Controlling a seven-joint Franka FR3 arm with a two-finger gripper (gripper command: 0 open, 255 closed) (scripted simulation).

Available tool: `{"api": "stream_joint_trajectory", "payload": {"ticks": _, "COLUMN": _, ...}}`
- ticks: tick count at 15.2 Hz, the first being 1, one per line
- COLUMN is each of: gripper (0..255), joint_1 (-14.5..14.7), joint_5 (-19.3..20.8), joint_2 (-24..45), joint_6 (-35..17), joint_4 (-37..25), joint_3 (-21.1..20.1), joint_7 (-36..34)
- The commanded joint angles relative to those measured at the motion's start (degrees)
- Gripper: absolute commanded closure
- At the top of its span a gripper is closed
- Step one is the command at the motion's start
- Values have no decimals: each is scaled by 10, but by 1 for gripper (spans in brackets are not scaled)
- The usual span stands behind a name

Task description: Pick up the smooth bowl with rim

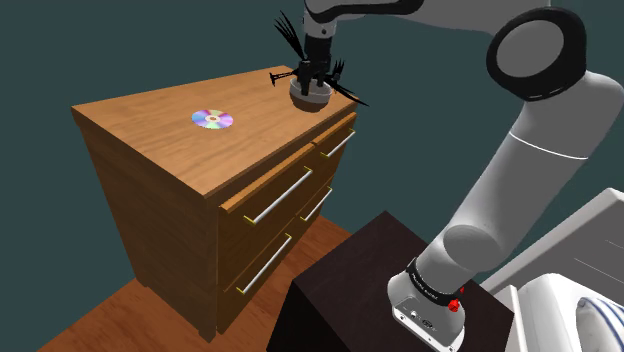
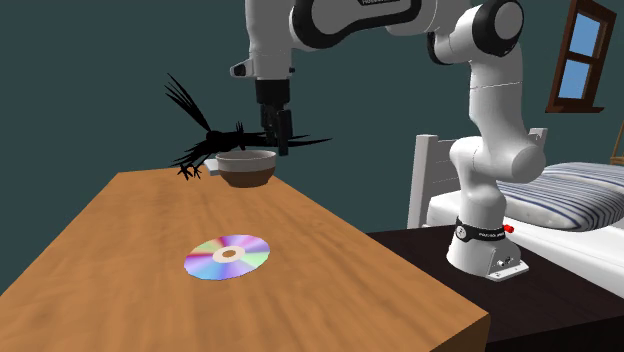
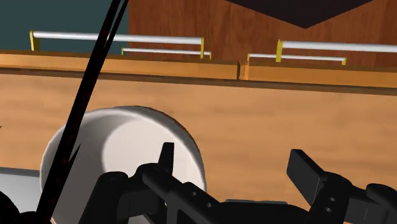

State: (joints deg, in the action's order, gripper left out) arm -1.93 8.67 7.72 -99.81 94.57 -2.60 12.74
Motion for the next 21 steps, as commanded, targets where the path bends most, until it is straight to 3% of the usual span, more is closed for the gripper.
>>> {"api": "stream_joint_trajectory", "payload": {"ticks": 1, "gripper": 0, "joint_1": 1, "joint_5": 12, "joint_2": 58, "joint_6": 13, "joint_4": -71, "joint_3": 1, "joint_7": 6}}
{"api": "stream_joint_trajectory", "payload": {"ticks": 3, "gripper": 0, "joint_1": 4, "joint_5": 23, "joint_2": 112, "joint_6": 30, "joint_4": -140, "joint_3": 3, "joint_7": 11}}
{"api": "stream_joint_trajectory", "payload": {"ticks": 4, "gripper": 0, "joint_1": 4, "joint_5": 24, "joint_2": 113, "joint_6": 30, "joint_4": -142, "joint_3": 3, "joint_7": 11}}
{"api": "stream_joint_trajectory", "payload": {"ticks": 13, "gripper": 0, "joint_1": 3, "joint_5": 25, "joint_2": 114, "joint_6": -27, "joint_4": -84, "joint_3": 4, "joint_7": 2}}
{"api": "stream_joint_trajectory", "payload": {"ticks": 14, "gripper": 255, "joint_1": 2, "joint_5": 25, "joint_2": 114, "joint_6": -26, "joint_4": -85, "joint_3": 4, "joint_7": 2}}
{"api": "stream_joint_trajectory", "payload": {"ticks": 21, "gripper": 255, "joint_1": 2, "joint_5": 25, "joint_2": 115, "joint_6": -26, "joint_4": -86, "joint_3": 4, "joint_7": 2}}
